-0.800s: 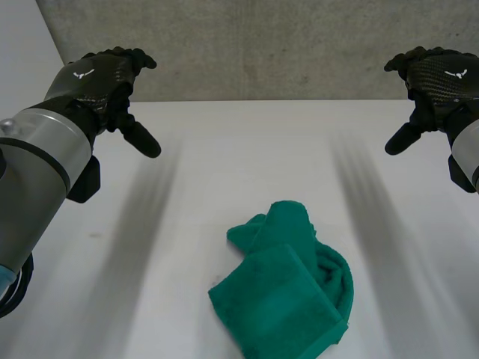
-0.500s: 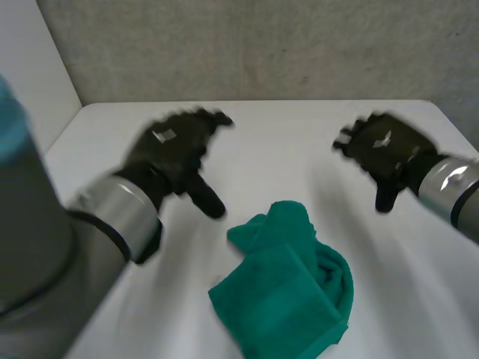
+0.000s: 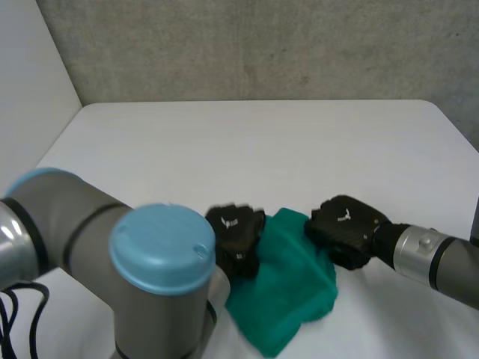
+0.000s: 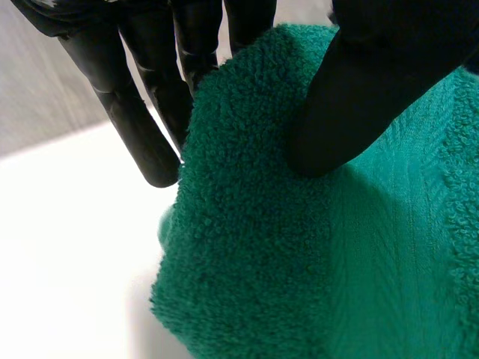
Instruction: Fold the towel.
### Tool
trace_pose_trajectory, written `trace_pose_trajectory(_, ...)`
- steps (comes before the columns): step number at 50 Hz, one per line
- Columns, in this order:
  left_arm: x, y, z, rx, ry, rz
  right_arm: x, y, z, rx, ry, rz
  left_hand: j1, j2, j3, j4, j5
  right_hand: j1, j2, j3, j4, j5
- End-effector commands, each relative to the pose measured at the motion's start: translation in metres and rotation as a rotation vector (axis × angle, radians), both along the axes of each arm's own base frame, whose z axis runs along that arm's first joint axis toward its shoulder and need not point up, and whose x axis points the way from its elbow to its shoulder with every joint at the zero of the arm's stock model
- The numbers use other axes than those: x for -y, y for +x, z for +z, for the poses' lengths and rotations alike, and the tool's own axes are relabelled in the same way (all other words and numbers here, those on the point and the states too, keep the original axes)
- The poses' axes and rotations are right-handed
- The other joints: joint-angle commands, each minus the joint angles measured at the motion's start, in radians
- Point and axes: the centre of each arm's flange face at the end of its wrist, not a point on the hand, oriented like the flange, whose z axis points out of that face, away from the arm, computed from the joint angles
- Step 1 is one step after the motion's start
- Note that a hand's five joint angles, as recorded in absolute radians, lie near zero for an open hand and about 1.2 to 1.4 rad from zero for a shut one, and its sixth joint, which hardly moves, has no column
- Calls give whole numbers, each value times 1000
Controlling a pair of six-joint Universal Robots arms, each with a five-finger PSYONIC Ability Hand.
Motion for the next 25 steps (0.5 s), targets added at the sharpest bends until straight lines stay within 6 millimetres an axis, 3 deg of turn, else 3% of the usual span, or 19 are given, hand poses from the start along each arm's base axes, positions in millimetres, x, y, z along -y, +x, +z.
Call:
trace_pose_trajectory(1,51,13,74,-62,-281,86,21,18,35,225,69,-69,254,205,211,207,281,466,227,235,229,276)
trace_pose_trajectory(3,64,19,93,-63,-352,111,27,20,42,257,67,-86,254,205,211,207,281,466,227,235,229,276)
trace_pose_trajectory(4,73,22,109,-68,-413,128,35,21,51,292,58,-118,254,205,211,207,281,466,227,235,229,276)
trace_pose_trajectory(5,73,22,109,-68,-413,128,57,20,76,403,14,-239,254,205,211,207,281,466,227,235,229,276)
trace_pose_trajectory(6,79,23,123,-77,-468,137,58,20,76,404,14,-240,254,205,211,207,281,466,227,235,229,276)
trace_pose_trajectory(7,90,26,142,-93,-547,157,78,11,126,595,-108,-384,254,205,211,207,281,466,227,235,229,276)
trace_pose_trajectory(11,115,38,166,-149,-667,198,74,3,187,792,-213,-412,254,205,211,207,281,466,227,235,229,276)
trace_pose_trajectory(13,118,42,167,-156,-675,196,64,7,197,795,-207,-362,254,205,211,207,281,466,227,235,229,276)
trace_pose_trajectory(17,114,46,142,-147,-584,143,47,14,184,747,-107,-285,254,205,211,207,281,466,227,235,229,276)
trace_pose_trajectory(21,105,50,97,-123,-433,81,34,22,151,682,7,-273,254,205,211,207,281,466,227,235,229,276)
trace_pose_trajectory(22,102,55,79,-99,-384,73,26,28,135,641,44,-261,208,159,165,161,235,466,227,235,229,276)
trace_pose_trajectory(25,104,67,55,-55,-321,91,15,39,105,557,88,-239,82,33,39,35,108,466,227,235,229,276)
